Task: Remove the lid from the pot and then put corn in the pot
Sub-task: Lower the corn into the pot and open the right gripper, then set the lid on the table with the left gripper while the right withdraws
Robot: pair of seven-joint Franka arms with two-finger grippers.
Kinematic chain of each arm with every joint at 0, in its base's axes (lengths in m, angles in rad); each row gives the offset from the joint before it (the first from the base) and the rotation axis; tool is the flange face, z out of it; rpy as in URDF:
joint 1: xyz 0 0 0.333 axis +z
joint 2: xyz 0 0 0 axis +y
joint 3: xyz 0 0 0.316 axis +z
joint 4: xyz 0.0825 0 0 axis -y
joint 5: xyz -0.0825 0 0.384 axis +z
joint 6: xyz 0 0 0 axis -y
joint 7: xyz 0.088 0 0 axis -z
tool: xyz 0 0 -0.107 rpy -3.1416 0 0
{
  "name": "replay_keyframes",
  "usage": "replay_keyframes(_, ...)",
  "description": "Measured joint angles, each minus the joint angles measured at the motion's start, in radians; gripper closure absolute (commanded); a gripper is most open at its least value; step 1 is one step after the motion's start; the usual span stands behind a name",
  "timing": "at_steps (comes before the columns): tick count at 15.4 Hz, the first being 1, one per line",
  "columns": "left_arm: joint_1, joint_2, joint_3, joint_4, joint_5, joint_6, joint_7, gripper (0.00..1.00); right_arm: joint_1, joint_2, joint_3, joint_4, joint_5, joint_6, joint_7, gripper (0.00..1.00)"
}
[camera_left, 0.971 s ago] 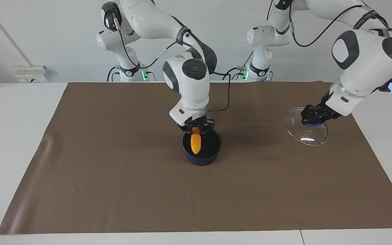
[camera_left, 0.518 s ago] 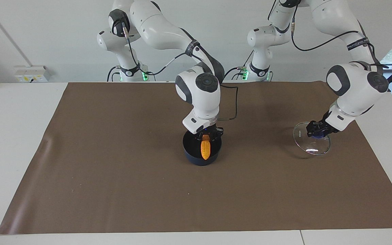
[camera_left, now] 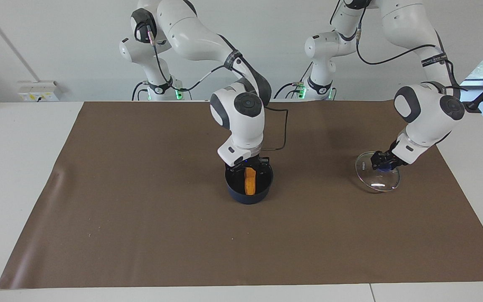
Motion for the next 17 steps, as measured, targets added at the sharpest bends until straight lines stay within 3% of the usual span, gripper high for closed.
replay_keyframes(11, -0.001, 0.030, -0.003, -0.016, 0.011, 0.058, 0.115, 1.00, -0.463, -0.372, -0.010, -0.012, -0.004, -0.483, -0.601, 0.00)
replay_keyframes(12, -0.001, 0.030, -0.003, -0.016, 0.011, 0.058, 0.118, 0.01, -0.493, -0.401, -0.010, -0.032, -0.006, -0.497, -0.636, 0.00)
replay_keyframes(17, -0.001, 0.028, -0.003, -0.008, 0.012, 0.058, 0.122, 0.00, -0.531, -0.512, -0.005, -0.218, -0.041, -0.459, -0.704, 0.00)
